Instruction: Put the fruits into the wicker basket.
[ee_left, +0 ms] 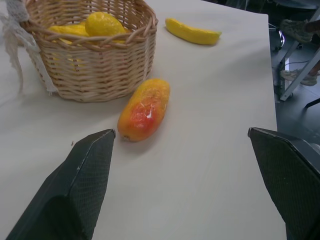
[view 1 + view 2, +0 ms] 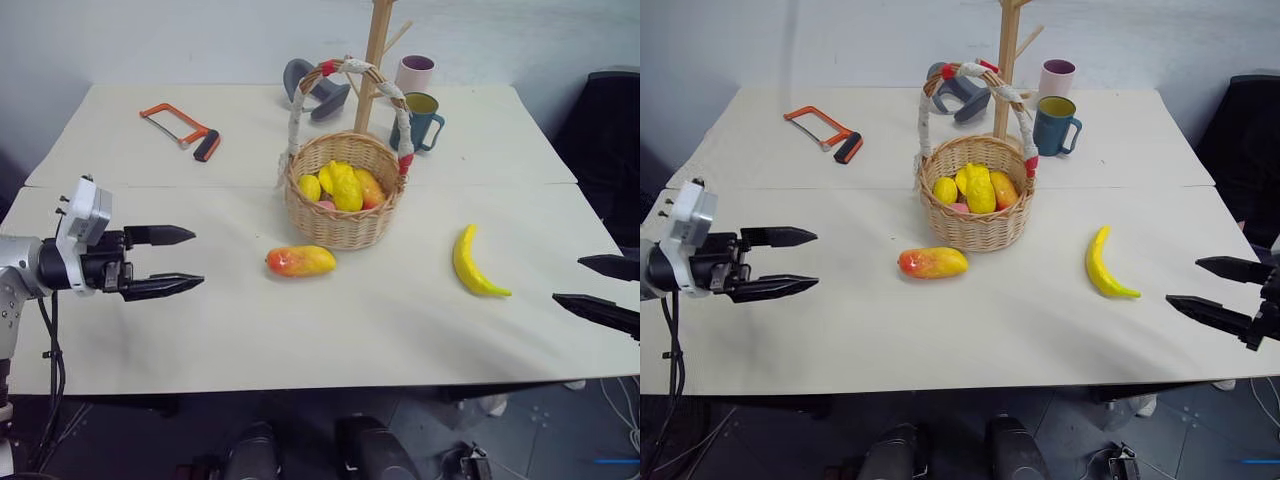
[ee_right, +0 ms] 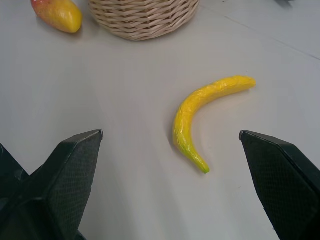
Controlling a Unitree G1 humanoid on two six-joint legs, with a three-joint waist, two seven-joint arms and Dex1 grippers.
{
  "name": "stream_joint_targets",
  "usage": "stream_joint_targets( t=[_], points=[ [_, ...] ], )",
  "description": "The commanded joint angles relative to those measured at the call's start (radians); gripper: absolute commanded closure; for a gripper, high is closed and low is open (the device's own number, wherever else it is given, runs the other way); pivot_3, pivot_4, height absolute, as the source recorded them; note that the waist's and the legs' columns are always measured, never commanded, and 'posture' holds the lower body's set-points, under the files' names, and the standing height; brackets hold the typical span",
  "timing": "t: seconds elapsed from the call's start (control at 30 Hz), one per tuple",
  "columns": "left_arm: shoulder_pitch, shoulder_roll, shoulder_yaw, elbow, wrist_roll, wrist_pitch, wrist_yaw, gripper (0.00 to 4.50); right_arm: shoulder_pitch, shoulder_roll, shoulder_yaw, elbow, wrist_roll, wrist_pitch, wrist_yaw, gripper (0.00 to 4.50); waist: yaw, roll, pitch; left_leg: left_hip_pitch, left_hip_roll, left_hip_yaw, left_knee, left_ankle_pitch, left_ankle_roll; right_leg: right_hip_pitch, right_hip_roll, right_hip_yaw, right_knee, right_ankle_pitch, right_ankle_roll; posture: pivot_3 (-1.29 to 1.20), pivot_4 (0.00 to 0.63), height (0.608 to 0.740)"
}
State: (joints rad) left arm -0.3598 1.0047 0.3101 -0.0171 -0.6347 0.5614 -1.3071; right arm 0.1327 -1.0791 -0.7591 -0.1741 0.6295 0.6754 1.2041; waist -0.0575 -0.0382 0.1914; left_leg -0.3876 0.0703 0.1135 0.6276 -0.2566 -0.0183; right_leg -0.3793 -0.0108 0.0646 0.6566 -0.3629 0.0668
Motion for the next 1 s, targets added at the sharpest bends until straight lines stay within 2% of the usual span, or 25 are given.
stream_joint_targets(
  t=[0.03, 0.1, 0.33, 0.43, 0.6, 0.67, 0.77, 0.9, 1.0],
  points=[
    [-0.009, -0.002, -0.016, 0.017, 0.044, -0.073, 0.003, 0.02, -0.007, 0.013, -0.048, -0.029, 0.013, -0.015, -0.018, 0.00, -0.001, 0.000, 0.000, 0.000, 0.000, 0.000, 0.000, 0.000, 0.000, 0.000, 0.000, 0.000, 0.000, 0.000, 0.000, 0.00, 0.150, 0.740],
    [-0.014, -0.013, -0.033, 0.031, 0.081, -0.102, 0.038, 0.02, -0.008, 0.022, -0.056, -0.037, 0.011, -0.021, -0.034, 0.00, 0.000, 0.000, 0.000, 0.000, 0.000, 0.000, 0.000, 0.000, 0.000, 0.000, 0.000, 0.000, 0.000, 0.000, 0.000, 0.00, 0.150, 0.740],
    [-0.038, -0.011, -0.054, 0.047, 0.080, -0.094, 0.033, 0.02, 0.011, 0.057, -0.050, -0.087, 0.011, -0.012, -0.090, 0.00, 0.001, 0.000, 0.000, 0.000, 0.000, 0.000, 0.000, -0.001, 0.000, 0.000, 0.000, 0.000, 0.000, 0.000, 0.000, 0.00, 0.150, 0.740],
    [-0.067, 0.013, -0.095, 0.064, 0.099, -0.042, 0.035, 0.02, 0.030, 0.077, -0.051, -0.122, 0.010, -0.007, -0.108, 0.00, 0.001, 0.000, 0.000, 0.000, 0.000, -0.001, 0.000, -0.001, 0.000, 0.000, 0.001, -0.001, 0.000, 0.000, 0.000, 0.00, 0.150, 0.740],
    [-0.106, -0.010, -0.140, 0.047, 0.111, -0.047, 0.033, 0.02, 0.032, 0.081, -0.063, -0.209, 0.099, 0.062, -0.120, 0.00, 0.000, 0.000, 0.000, 0.000, 0.000, 0.000, 0.001, -0.001, 0.000, 0.001, 0.001, -0.001, 0.000, 0.000, 0.000, 0.00, 0.150, 0.740],
    [-0.126, -0.032, -0.162, 0.003, 0.090, -0.024, 0.029, 0.02, 0.024, 0.074, -0.067, -0.298, 0.178, 0.109, -0.125, 0.00, 0.001, 0.001, 0.000, 0.000, 0.001, -0.001, 0.001, -0.001, 0.000, 0.001, 0.001, -0.001, 0.001, 0.000, 0.000, 0.00, 0.150, 0.740],
    [-0.196, -0.083, -0.247, 0.014, 0.147, -0.043, 0.044, 0.02, -0.019, 0.056, -0.035, -0.395, 0.238, 0.144, -0.178, 0.00, 0.003, 0.000, 0.000, 0.000, 0.001, -0.002, 0.001, 0.000, 0.000, 0.001, 0.001, -0.002, 0.002, 0.000, 0.000, 0.00, 0.150, 0.740],
    [-0.292, -0.141, -0.400, 0.095, 0.271, -0.131, 0.004, 0.02, -0.084, 0.050, 0.025, -0.510, 0.334, 0.159, -0.228, 0.00, 0.005, 0.000, 0.000, 0.000, 0.000, -0.003, 0.003, 0.000, 0.000, 0.002, 0.001, -0.002, 0.002, 0.001, 0.002, 0.00, 0.150, 0.740],
    [-0.402, -0.253, -0.476, 0.245, 0.386, -0.218, 0.092, 0.02, -0.134, 0.054, 0.077, -0.574, 0.405, 0.167, -0.297, 0.00, 0.007, 0.000, 0.000, -0.001, -0.001, -0.003, 0.003, 0.000, 0.001, 0.002, 0.001, -0.002, 0.001, 0.001, 0.002, 0.00, 0.150, 0.740]
  ],
)
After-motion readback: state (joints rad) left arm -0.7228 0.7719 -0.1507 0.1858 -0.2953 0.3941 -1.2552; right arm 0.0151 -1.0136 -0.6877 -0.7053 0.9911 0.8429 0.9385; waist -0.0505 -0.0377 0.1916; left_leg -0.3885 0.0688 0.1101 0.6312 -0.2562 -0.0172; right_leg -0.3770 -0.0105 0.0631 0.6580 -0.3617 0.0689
